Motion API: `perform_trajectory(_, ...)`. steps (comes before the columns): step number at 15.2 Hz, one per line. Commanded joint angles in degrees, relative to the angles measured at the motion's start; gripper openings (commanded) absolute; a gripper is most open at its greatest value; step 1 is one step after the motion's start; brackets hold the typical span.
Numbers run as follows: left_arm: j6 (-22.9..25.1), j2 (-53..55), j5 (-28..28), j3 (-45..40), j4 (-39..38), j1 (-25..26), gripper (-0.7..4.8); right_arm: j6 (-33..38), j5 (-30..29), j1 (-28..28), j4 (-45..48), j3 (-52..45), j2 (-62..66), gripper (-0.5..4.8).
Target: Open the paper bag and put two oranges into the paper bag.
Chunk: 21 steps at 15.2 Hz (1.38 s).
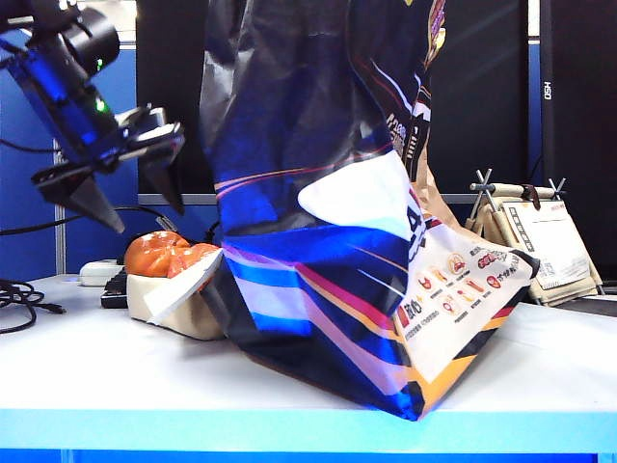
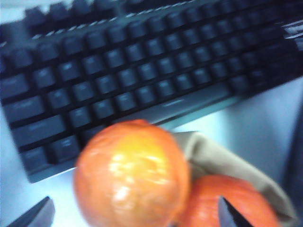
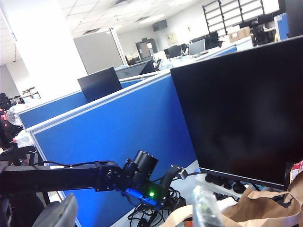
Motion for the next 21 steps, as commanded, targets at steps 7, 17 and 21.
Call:
perform_trajectory(7, -0.6, 6.6, -0.1, 0.4, 3.7, -1.7, 4.79, -2.0, -0.4, 0.1, -1.3, 0.2, 2.3, 3.11)
perform_trajectory(17, -4.0, 7.3, 2.2, 0.4, 13.2, -2.0, -0.05, -3.5, -0.2, 0.1, -2.3, 0.2, 3.0, 3.10)
perform_trajectory(21, -1.7, 7.1, 3.6, 4.9, 3.6, -1.9, -0.05, -3.4, -1.4, 0.7, -5.0, 0.2, 6.1, 3.10)
